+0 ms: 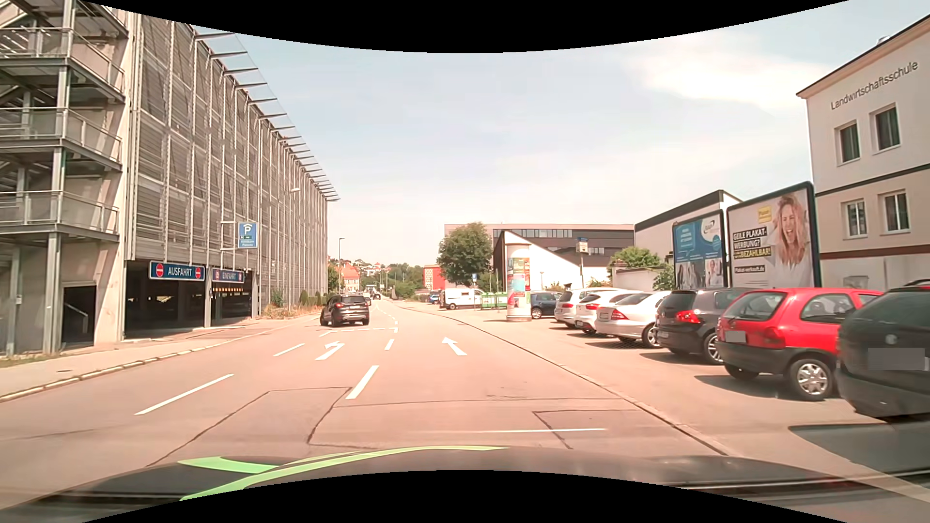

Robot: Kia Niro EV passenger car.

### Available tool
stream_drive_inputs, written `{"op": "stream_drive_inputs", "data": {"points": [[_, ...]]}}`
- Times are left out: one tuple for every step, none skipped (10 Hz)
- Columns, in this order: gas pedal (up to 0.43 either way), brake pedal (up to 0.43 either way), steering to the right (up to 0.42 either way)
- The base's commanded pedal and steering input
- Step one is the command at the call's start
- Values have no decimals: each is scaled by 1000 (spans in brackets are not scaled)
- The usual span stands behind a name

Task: Follow the waypoints while adhering to traffic rules and regulations

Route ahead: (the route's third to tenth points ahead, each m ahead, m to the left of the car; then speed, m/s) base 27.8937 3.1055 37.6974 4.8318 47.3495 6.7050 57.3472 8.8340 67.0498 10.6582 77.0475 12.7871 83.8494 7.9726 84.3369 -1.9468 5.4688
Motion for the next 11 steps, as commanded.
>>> {"op": "stream_drive_inputs", "data": {"points": [[39, 0, -28], [47, 0, -29], [47, 0, -29], [47, 0, -29], [47, 0, -30], [47, 0, -31], [59, 0, -32], [59, 0, -34], [59, 0, -35], [59, 0, -35], [59, 0, -35]]}}
